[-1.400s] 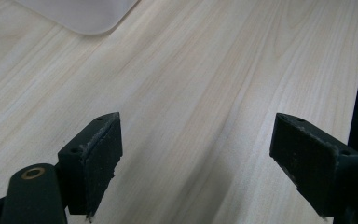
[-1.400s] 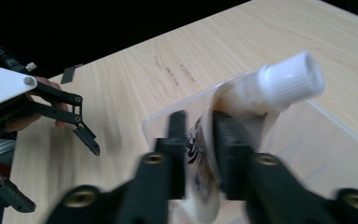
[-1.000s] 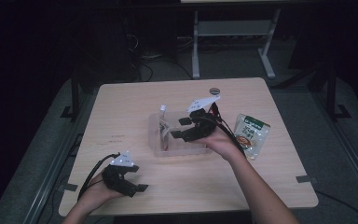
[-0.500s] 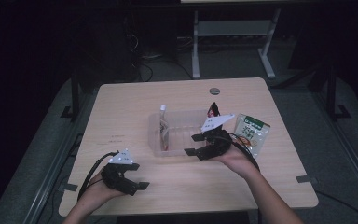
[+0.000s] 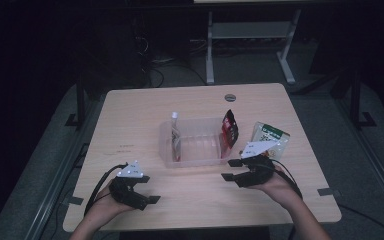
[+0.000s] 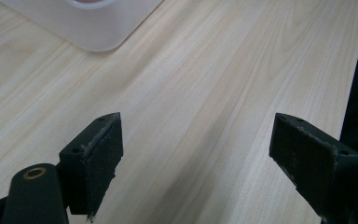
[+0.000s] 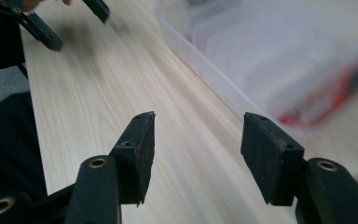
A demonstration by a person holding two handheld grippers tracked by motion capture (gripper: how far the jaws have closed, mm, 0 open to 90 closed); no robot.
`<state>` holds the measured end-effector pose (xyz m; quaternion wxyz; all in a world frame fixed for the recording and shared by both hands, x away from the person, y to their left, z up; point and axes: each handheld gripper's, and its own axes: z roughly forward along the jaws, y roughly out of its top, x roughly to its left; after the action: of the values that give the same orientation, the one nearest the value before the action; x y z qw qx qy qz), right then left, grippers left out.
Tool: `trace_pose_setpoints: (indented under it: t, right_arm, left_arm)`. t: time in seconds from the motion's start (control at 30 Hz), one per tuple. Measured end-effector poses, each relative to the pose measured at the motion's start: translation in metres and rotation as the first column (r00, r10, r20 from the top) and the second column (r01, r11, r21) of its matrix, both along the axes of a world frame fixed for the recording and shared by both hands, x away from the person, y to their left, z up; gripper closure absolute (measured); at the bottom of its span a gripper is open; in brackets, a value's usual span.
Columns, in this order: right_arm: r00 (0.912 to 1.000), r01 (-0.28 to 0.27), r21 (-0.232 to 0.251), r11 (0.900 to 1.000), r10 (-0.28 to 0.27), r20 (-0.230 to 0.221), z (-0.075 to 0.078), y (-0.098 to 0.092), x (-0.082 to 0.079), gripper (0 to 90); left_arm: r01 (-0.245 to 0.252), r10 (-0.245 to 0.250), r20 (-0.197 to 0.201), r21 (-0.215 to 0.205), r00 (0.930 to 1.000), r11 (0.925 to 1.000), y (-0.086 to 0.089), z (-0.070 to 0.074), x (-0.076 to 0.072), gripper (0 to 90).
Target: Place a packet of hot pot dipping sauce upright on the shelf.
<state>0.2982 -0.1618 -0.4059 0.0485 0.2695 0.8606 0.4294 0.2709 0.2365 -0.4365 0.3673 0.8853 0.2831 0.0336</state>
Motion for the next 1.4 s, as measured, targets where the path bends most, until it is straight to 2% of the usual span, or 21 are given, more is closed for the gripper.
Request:
trace_pose_setpoints:
  t: [0.07,0.1,0.17,0.27,0.33,0.37,0.4,0.47,0.5,0.53,0.57,0.67,0.73,0.77,0.9,0.97,1.07,1.17,1.27,1.33,1.4]
  right_arm:
    - [0.9999,0.015,-0.005,1.000,-0.015,-0.006,-0.003,-0.010,-0.002,44.2]
    - [0.9987,0.047,-0.004,0.999,-0.047,-0.019,-0.006,-0.023,-0.003,44.3]
    - [0.9980,0.062,-0.007,0.998,-0.062,-0.010,-0.007,-0.030,-0.002,44.4]
    - [0.9935,0.113,-0.005,0.994,-0.113,-0.008,-0.010,-0.047,0.006,45.0]
    - [0.9852,0.171,-0.010,0.985,-0.171,-0.010,-0.014,-0.063,0.016,48.3]
    - [0.9852,0.171,-0.010,0.985,-0.171,-0.010,-0.014,-0.063,0.016,48.3]
    - [0.9776,0.210,-0.006,0.978,-0.210,-0.016,-0.016,-0.072,0.023,55.1]
    - [0.9743,0.225,-0.007,0.974,-0.225,-0.004,-0.017,-0.077,0.027,58.1]
    - [0.9673,0.254,0.000,0.967,-0.254,-0.010,-0.018,-0.081,0.030,64.0]
    - [0.9568,0.291,0.007,0.957,-0.291,-0.009,-0.020,-0.088,0.039,74.7]
    - [0.9568,0.291,0.007,0.957,-0.291,-0.009,-0.020,-0.088,0.039,74.7]
    - [0.9419,0.336,0.015,0.942,-0.336,0.004,-0.023,-0.096,0.052,88.1]
    - [0.9329,0.360,0.007,0.933,-0.360,0.008,-0.027,-0.102,0.064,89.7]
    - [0.9329,0.360,0.007,0.933,-0.360,0.008,-0.027,-0.102,0.064,89.7]
    - [0.9205,0.391,-0.014,0.920,-0.391,0.000,-0.038,-0.104,0.081,89.7]
    - [0.9140,0.405,-0.046,0.913,-0.406,-0.004,-0.043,-0.103,0.085,89.7]
    - [0.9132,0.406,-0.094,0.909,-0.408,-0.002,-0.051,-0.102,0.091,89.7]
    - [0.9120,0.407,-0.108,0.907,-0.410,-0.009,-0.054,-0.101,0.092,89.8]
    - [0.9176,0.394,-0.139,0.909,-0.398,-0.001,-0.056,-0.101,0.096,89.8]
    - [0.9276,0.370,-0.179,0.912,-0.373,0.013,-0.055,-0.098,0.099,89.9]
    - [0.9295,0.363,-0.200,0.910,-0.369,0.008,-0.055,-0.097,0.100,89.9]
  left_arm:
    - [0.010,-0.010,0.013,0.006,0.9999,0.9999,0.000,-0.001,0.000,16.9]
    - [0.015,-0.015,0.014,0.010,0.9998,0.9998,0.000,0.000,0.000,16.9]
    - [0.020,-0.020,0.013,0.013,0.9997,0.9997,-0.001,-0.001,-0.002,16.9]
    - [0.019,-0.019,0.016,0.009,0.9997,0.9998,0.000,-0.001,-0.002,16.9]
    - [0.026,-0.026,0.024,0.012,0.9994,0.9996,0.001,-0.001,-0.001,16.9]
    - [0.026,-0.026,0.024,0.012,0.9994,0.9996,0.001,-0.001,-0.001,16.9]
    - [0.017,-0.017,0.019,0.000,0.9997,0.9999,0.001,-0.001,-0.002,16.9]
    - [0.014,-0.014,0.018,-0.006,0.9997,0.9999,0.002,-0.002,-0.001,16.9]
    - [0.012,-0.012,0.016,-0.007,0.9998,0.9999,0.002,-0.002,-0.001,16.9]
    - [0.011,-0.010,0.014,-0.012,0.9998,0.9999,0.002,-0.003,-0.001,16.9]
    - [0.011,-0.010,0.014,-0.012,0.9998,0.9999,0.002,-0.003,-0.001,16.9]
    - [0.015,-0.015,0.014,-0.009,0.9998,0.9999,0.003,-0.002,0.000,16.9]
    - [0.014,-0.013,0.019,-0.012,0.9997,0.9998,0.003,-0.003,0.000,16.9]
    - [0.013,-0.013,0.019,-0.011,0.9997,0.9999,0.003,-0.003,0.000,16.9]
    - [0.001,-0.001,0.023,-0.016,0.9997,0.9999,0.004,-0.002,-0.001,16.9]
    - [-0.008,0.008,0.025,-0.020,0.9997,0.9998,0.004,-0.001,-0.001,16.9]
    - [-0.008,0.009,0.034,-0.022,0.9994,0.9997,0.005,0.000,0.001,16.9]
    - [-0.005,0.005,0.031,-0.016,0.9995,0.9999,0.005,-0.002,0.002,16.9]
    - [-0.001,0.002,0.024,-0.009,0.9997,1.0000,0.005,-0.003,0.001,16.9]
    - [0.006,-0.006,0.030,-0.006,0.9995,1.0000,0.005,-0.003,0.001,17.0]
    - [0.007,-0.007,0.018,0.001,0.9998,1.0000,0.004,-0.005,0.001,17.0]
